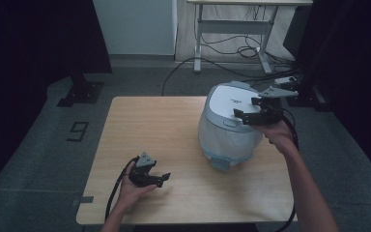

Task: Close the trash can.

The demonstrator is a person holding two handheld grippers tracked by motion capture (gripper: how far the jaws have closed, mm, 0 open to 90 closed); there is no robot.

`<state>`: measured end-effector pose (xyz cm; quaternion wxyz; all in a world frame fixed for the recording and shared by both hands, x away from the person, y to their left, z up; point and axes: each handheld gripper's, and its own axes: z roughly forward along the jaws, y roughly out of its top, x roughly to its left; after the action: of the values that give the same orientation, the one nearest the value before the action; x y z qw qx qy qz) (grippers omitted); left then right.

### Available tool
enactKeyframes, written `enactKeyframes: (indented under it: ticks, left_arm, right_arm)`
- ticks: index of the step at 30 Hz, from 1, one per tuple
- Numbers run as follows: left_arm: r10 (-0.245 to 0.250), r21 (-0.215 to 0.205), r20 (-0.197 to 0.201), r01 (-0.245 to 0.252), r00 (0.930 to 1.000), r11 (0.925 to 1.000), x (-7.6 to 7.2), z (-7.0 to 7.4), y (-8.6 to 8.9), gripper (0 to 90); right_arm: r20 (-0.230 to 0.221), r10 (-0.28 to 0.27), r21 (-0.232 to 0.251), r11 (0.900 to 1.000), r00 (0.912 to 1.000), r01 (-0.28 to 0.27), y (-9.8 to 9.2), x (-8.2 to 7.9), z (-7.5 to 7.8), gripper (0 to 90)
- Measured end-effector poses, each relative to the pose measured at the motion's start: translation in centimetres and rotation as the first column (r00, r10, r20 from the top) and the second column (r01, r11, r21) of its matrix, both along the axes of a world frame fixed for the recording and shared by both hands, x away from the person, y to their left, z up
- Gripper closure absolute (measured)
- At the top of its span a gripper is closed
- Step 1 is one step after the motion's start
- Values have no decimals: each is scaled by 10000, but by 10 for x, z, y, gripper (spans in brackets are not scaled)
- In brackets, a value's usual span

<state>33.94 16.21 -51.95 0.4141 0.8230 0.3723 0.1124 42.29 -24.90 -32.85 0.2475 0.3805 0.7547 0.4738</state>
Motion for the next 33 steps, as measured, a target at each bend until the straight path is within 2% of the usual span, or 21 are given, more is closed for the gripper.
enactKeyframes:
  ticks: [4, 9, 18, 23, 28, 33]
  left_arm:
    - [27, -15, 59, -27, 10000, 10000, -1, 0, 0, 192]
    - [67, -13, 65, -67, 10000, 10000, -1, 0, 0, 192]
    - [176, -2, 75, -176, 9998, 9998, -1, 0, 3, 192]
    - [194, -10, 79, -194, 9998, 9998, -1, 0, 2, 192]
    - [163, -3, 60, -163, 9998, 9999, -2, -1, 0, 192]
    - [136, 28, 47, -136, 9999, 9999, -2, -1, -1, 191]
  right_arm:
    - [269, 38, 479, 9988, 9996, -51, -9, -12, 3, 135]
    - [648, -85, 677, 9977, 9979, 41, -20, -32, 1, 135]
    - [1193, -98, 1212, 9926, 9928, -48, -45, -68, -14, 139]
    - [1270, -145, 1295, 9916, 9918, -21, -59, -88, -31, 141]
    - [1033, -325, 1391, 9901, 9941, 179, -69, -100, -52, 141]
    - [594, -411, 1461, 9887, 9974, 320, -76, -107, -84, 141]
